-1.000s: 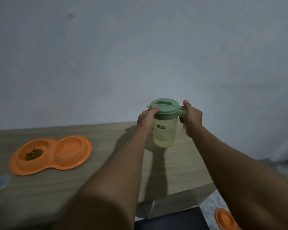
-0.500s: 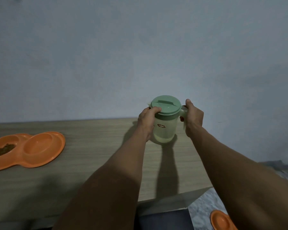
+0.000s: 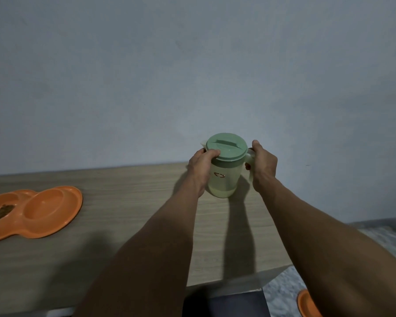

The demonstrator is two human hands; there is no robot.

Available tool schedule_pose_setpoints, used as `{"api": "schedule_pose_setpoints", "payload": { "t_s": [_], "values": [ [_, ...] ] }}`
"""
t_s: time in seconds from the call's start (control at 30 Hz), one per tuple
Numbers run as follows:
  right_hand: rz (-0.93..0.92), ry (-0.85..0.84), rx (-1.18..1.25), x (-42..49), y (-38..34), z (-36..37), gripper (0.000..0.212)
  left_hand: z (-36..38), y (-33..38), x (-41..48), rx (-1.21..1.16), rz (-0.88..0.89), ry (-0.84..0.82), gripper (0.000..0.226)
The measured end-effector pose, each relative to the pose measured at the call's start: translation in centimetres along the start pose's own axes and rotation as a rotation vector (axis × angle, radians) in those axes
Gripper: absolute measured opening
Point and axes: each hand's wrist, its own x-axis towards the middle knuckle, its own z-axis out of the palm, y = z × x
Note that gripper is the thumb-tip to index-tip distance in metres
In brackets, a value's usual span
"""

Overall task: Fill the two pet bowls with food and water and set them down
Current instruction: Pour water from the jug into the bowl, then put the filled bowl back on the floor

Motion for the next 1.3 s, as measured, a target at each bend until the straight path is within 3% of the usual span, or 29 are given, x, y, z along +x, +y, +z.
{"api": "schedule_pose_setpoints", "payload": {
  "t_s": [0.27, 0.4, 0.57, 0.67, 0.83, 0.93, 0.97, 1.13, 1.3],
  "values": [
    [-0.037, 0.038, -0.061, 0.5, 0.3, 0.2, 0.038, 0.2, -0.4, 1.0, 0.021, 0.0, 0.001, 0.023],
    [-0.107, 0.04, -0.204, 0.7, 0.1, -0.1, 0.041, 0.4, 0.1, 0.6, 0.047, 0.012, 0.005, 0.029],
    [-0.296, 0.167, -0.405, -0.1, -1.9, -0.6, 0.039, -0.3, 0.8, -0.5, 0.149, 0.028, 0.044, 0.068],
    [-0.422, 0.207, -0.422, -1.6, -4.4, 0.2, 0.038, -1.7, 2.0, -1.4, 0.189, 0.077, 0.147, 0.065],
    [-0.524, 0.134, -0.395, -5.3, -6.9, 3.9, 0.038, -4.4, 4.5, -3.1, 0.231, 0.138, 0.203, 0.053],
    [-0.539, 0.064, -0.379, -8.4, -6.6, 7.5, 0.038, -7.4, 6.5, -4.7, 0.23, 0.19, 0.243, 0.011],
    [-0.536, 0.048, -0.377, -9.3, -6.4, 8.6, 0.038, -8.4, 6.9, -5.0, 0.226, 0.202, 0.263, 0.008],
    [-0.508, -0.092, -0.43, -14.9, -3.8, 14.7, 0.039, -16.3, 9.2, -7.4, 0.196, 0.202, 0.355, 0.012],
    [-0.458, -0.206, -0.473, -19.7, -0.2, 20.7, 0.036, -25.2, 10.1, -9.0, 0.221, 0.232, 0.459, 0.034]
  ]
}}
